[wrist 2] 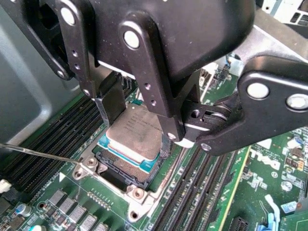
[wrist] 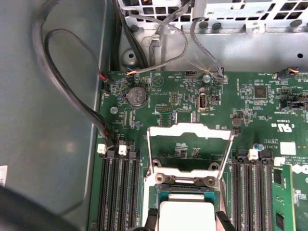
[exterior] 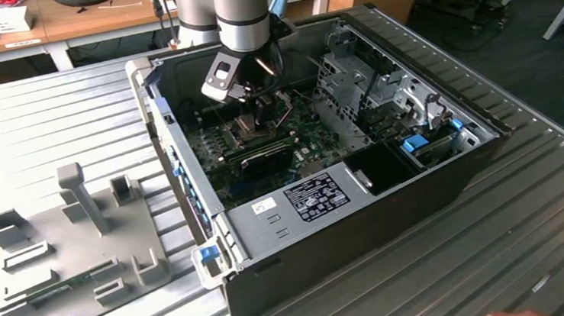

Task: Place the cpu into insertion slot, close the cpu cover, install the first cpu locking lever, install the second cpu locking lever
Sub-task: 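Place the cpu into insertion slot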

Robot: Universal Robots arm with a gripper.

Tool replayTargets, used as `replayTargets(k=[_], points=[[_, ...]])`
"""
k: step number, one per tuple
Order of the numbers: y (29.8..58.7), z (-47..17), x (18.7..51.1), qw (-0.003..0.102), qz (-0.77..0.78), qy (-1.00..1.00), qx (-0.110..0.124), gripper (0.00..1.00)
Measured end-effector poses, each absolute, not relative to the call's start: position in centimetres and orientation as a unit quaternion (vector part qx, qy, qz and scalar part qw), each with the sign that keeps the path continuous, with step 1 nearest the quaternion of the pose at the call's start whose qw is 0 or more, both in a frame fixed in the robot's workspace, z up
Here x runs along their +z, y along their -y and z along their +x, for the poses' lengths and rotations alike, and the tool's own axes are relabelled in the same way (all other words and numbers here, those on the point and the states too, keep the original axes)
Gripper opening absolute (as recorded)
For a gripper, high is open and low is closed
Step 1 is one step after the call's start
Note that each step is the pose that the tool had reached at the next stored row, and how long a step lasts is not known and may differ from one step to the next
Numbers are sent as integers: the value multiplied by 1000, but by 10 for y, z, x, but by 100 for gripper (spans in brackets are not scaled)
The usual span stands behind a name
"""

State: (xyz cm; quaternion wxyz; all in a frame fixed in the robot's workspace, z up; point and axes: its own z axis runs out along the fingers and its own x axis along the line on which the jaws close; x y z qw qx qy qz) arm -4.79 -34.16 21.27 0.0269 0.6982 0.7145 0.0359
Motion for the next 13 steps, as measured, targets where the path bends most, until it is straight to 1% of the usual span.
replayTargets(k=[13], points=[[341,-49,207,27,708,-705,36,54]])
